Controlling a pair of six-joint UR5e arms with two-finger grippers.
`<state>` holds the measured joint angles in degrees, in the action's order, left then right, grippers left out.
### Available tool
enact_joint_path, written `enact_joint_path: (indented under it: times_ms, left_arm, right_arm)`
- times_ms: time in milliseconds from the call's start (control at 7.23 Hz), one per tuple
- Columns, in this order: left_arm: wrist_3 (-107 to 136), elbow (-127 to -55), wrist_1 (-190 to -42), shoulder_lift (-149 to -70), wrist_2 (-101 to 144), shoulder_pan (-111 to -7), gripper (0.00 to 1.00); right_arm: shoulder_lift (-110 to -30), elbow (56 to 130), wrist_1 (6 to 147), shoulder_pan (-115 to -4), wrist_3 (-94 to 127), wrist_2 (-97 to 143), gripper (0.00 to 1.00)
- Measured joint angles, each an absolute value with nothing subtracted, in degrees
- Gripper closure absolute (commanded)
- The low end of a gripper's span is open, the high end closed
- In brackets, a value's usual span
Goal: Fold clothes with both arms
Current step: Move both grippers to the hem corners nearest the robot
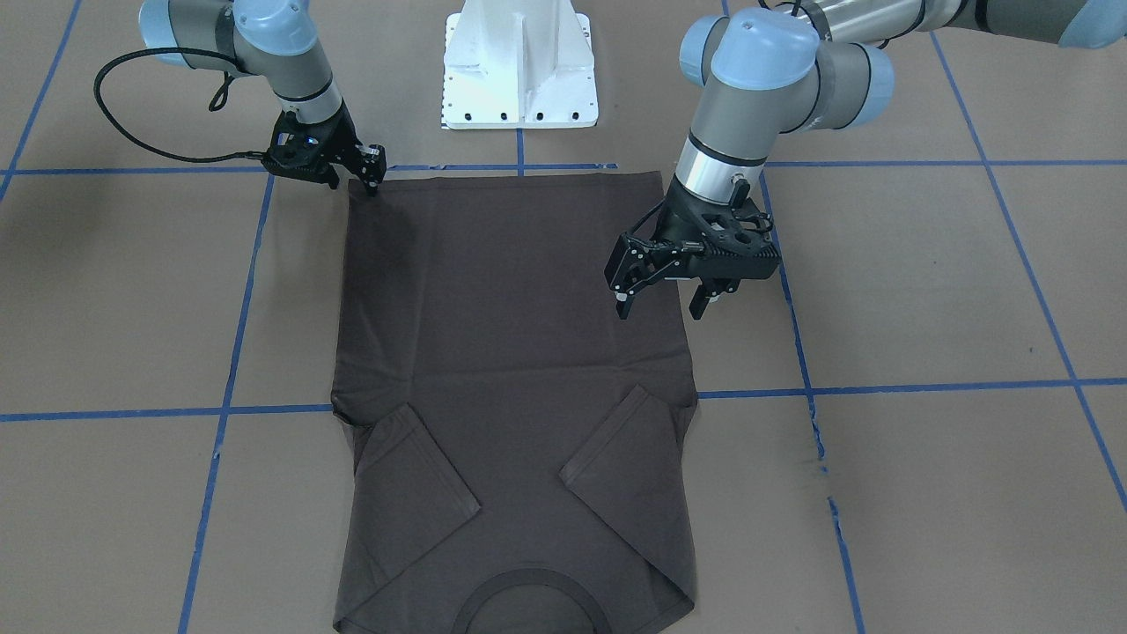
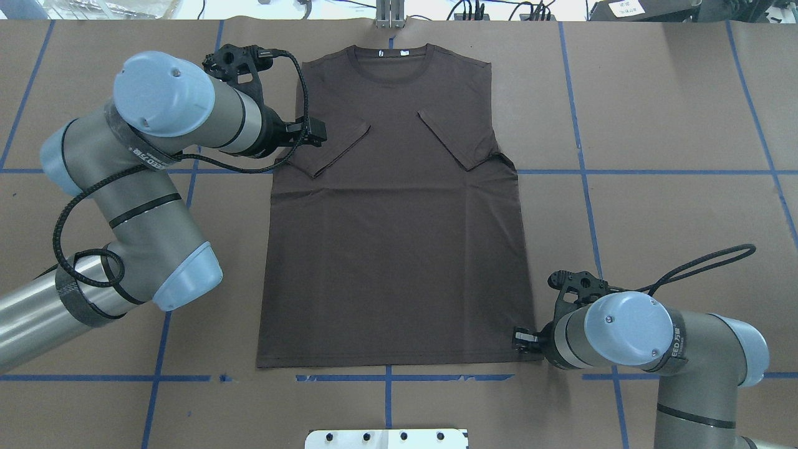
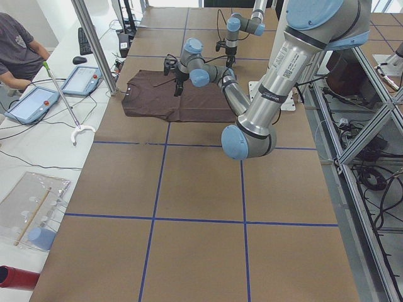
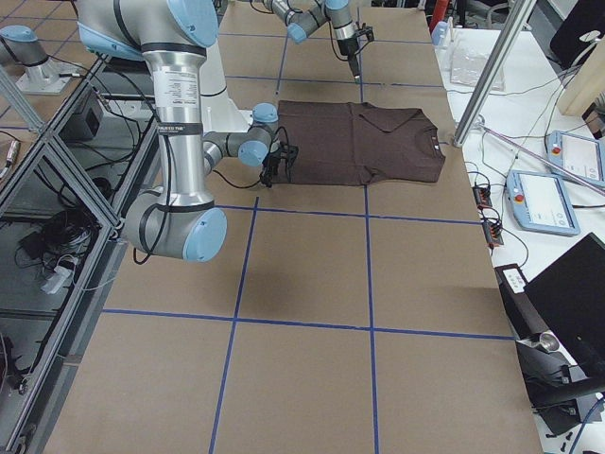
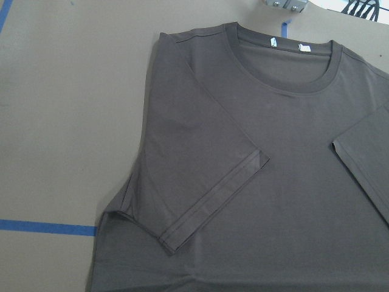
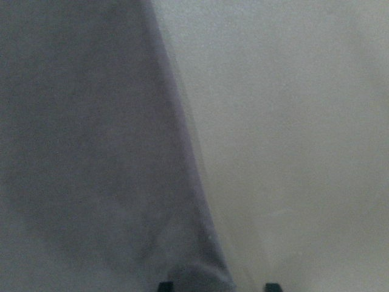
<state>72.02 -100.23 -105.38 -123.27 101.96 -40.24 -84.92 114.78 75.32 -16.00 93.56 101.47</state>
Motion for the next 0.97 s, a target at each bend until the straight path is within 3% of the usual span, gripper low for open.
enact_joint_path:
  times_ms: [692,968]
  left_arm:
    - [72.52,-100.81,-105.4,-122.66,102.07,-40.1,0.0]
    - [80.83,-105.87,-105.68,-117.76,102.17,-35.88,0.0]
  right_arm:
    - [-84.94,116.29,75.32,-16.1,93.45,101.44,1.0]
    - [-84.98,119.2,75.3,-16.47,93.6,101.41,1.0]
